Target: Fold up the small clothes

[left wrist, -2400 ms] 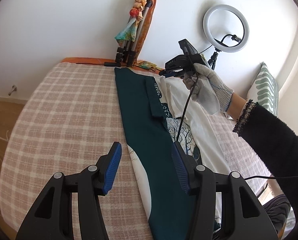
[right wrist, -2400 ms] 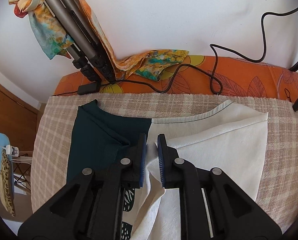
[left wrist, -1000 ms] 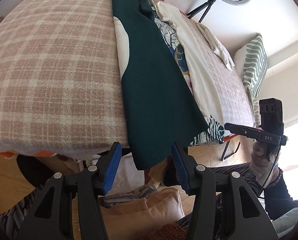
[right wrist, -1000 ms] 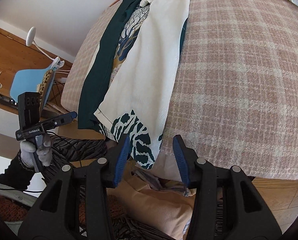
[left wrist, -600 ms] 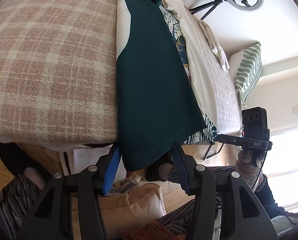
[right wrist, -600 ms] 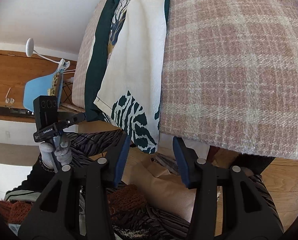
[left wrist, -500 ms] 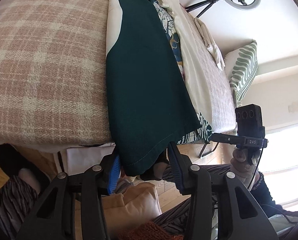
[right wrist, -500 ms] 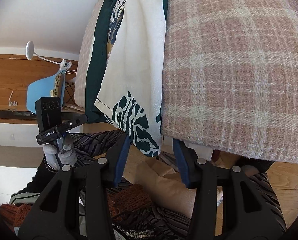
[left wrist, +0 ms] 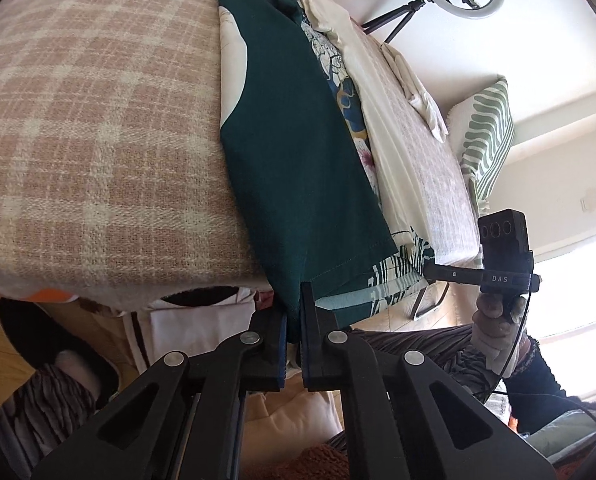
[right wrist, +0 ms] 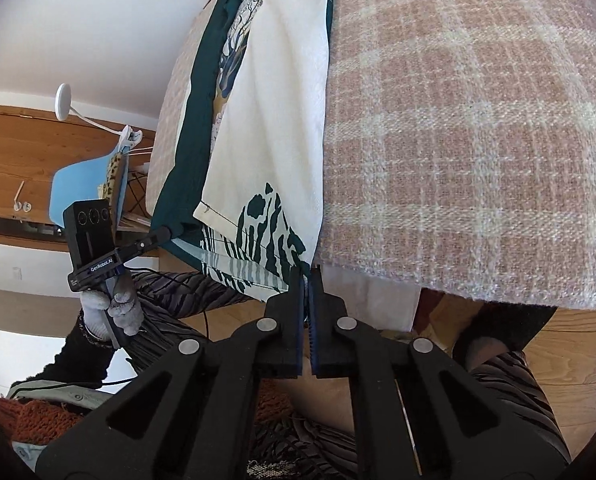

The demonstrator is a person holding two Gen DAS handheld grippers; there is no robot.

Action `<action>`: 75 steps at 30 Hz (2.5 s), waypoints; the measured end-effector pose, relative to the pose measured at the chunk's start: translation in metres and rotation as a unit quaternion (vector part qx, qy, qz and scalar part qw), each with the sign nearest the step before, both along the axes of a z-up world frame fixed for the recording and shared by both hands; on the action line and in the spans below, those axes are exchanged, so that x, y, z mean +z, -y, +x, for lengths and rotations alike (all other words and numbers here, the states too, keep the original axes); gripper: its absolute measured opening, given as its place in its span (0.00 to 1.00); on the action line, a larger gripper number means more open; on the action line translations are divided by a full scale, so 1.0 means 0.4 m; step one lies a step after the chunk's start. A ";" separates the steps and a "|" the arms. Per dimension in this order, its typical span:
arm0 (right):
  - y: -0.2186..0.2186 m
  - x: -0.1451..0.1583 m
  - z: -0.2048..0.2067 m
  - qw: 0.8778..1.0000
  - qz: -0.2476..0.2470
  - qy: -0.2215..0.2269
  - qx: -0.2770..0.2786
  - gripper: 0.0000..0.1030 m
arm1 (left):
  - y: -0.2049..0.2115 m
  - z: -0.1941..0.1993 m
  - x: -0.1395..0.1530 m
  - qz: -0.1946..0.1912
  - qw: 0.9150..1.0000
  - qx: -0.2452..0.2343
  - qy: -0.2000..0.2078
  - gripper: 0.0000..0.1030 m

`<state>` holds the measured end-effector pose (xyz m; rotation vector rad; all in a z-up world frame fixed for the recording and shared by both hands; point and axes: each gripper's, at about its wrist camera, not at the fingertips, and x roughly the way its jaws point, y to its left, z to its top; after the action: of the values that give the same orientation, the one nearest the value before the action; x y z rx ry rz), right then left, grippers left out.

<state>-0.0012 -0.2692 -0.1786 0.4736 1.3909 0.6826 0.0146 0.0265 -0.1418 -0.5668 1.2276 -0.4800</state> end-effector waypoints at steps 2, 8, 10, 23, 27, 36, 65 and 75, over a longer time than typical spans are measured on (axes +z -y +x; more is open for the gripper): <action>-0.003 0.005 -0.007 1.000 -0.005 0.008 0.009 0.03 | 0.010 -0.007 -0.002 -0.002 1.000 -0.005 0.000 0.03; 0.017 0.054 0.004 0.999 0.043 0.024 -0.014 0.03 | 0.000 0.003 0.066 -0.010 0.999 -0.002 0.034 0.03; 0.017 0.070 0.013 0.998 0.054 0.031 -0.019 0.03 | -0.008 0.020 0.085 -0.012 0.999 0.005 0.046 0.03; -0.018 0.156 0.181 0.994 0.039 0.092 -0.044 0.03 | -0.010 0.209 0.161 0.006 0.993 0.038 0.112 0.03; -0.022 0.157 0.264 0.993 0.032 0.103 -0.056 0.03 | -0.022 0.291 0.149 0.015 0.993 0.056 0.107 0.03; -0.056 0.131 0.420 0.992 0.001 0.103 -0.069 0.03 | -0.066 0.401 0.100 0.041 0.991 0.087 0.095 0.03; -0.066 0.068 0.359 0.995 -0.035 0.093 -0.017 0.23 | -0.015 0.308 0.051 0.078 0.993 0.025 0.089 0.12; -0.100 0.125 0.326 0.986 -0.066 0.153 -0.006 0.03 | -0.005 0.316 0.105 0.104 0.983 0.030 0.148 0.02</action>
<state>0.1290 -0.2293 -0.1288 0.2594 1.1328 0.6204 0.1409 0.0287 -0.0999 -0.3379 0.9604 -0.3647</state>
